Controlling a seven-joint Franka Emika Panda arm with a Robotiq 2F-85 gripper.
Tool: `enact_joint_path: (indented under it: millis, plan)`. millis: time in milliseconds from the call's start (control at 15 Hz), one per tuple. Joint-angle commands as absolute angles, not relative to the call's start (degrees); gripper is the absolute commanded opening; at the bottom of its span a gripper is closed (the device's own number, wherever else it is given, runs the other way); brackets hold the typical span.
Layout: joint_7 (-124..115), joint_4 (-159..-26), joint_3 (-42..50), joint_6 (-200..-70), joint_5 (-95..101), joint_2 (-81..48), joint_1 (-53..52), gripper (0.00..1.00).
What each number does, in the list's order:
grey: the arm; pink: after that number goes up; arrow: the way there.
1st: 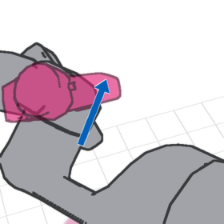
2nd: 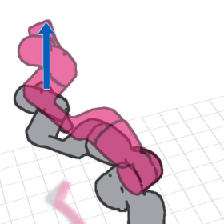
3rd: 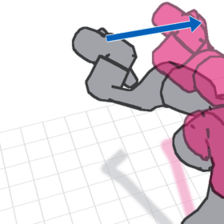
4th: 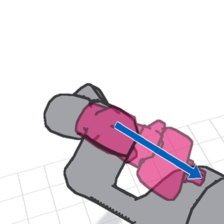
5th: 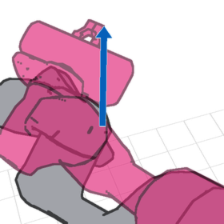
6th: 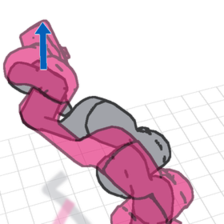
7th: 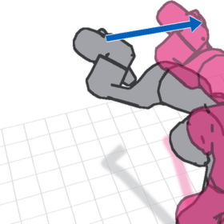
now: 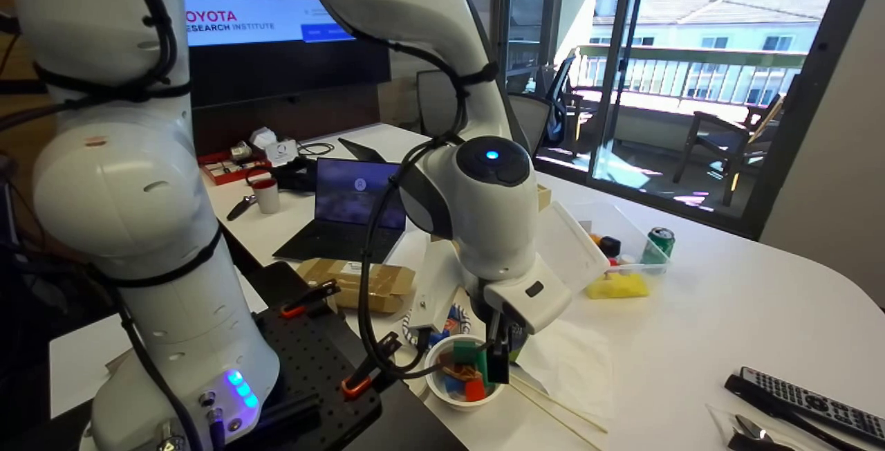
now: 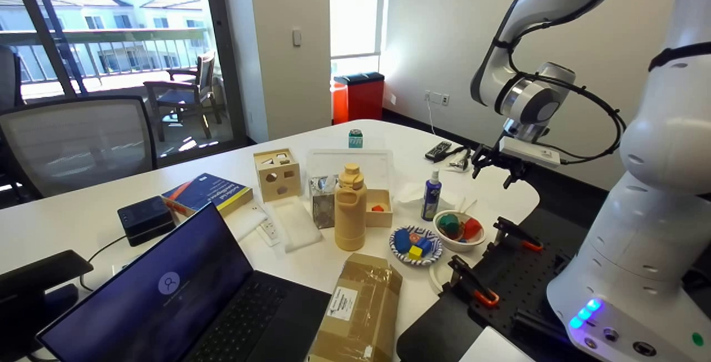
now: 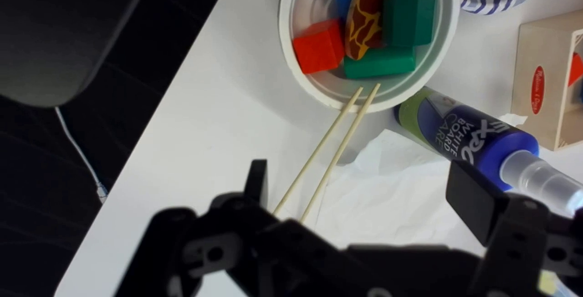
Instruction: Use the chopsticks to stir in the white bowl
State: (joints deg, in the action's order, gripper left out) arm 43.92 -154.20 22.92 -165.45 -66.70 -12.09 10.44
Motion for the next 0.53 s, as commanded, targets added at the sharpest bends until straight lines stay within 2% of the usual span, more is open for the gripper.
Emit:
enact_joint_path:
  millis: [0,467]
  plan:
    - [39.55,-150.59,21.83,-164.55,-66.33,-18.61,9.54,1.0]
    - [34.71,-140.41,19.6,-162.23,-66.05,-32.0,10.76,1.0]
